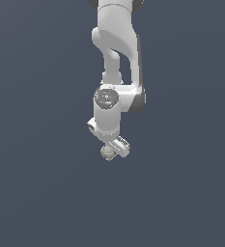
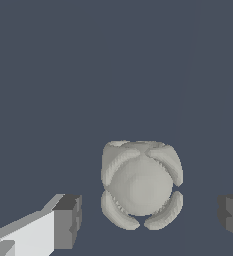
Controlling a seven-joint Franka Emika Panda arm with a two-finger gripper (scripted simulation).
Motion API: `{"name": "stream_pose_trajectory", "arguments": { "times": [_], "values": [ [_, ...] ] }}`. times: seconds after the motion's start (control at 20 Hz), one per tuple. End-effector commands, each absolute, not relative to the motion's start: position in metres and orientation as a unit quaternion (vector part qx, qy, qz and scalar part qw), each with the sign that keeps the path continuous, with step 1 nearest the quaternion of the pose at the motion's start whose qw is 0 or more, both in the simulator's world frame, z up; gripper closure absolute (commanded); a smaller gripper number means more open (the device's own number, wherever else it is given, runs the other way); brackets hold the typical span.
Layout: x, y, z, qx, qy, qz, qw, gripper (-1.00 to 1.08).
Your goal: Pick up the object and move it to a goal position.
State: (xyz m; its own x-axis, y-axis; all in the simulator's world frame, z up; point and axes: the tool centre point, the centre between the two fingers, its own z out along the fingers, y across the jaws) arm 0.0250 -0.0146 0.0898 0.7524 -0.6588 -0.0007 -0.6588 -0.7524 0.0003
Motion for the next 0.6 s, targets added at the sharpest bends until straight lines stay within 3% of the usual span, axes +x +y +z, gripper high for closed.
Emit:
{"name": "stream_pose_trajectory", "arguments": {
  "times": [0.0, 0.55],
  "values": [
    [0.025, -0.015, 0.090, -0.936, 0.352, 0.000, 0.000, -0.92],
    [0.024, -0.015, 0.049, -0.935, 0.354, 0.000, 0.000, -0.92]
  ]
}}
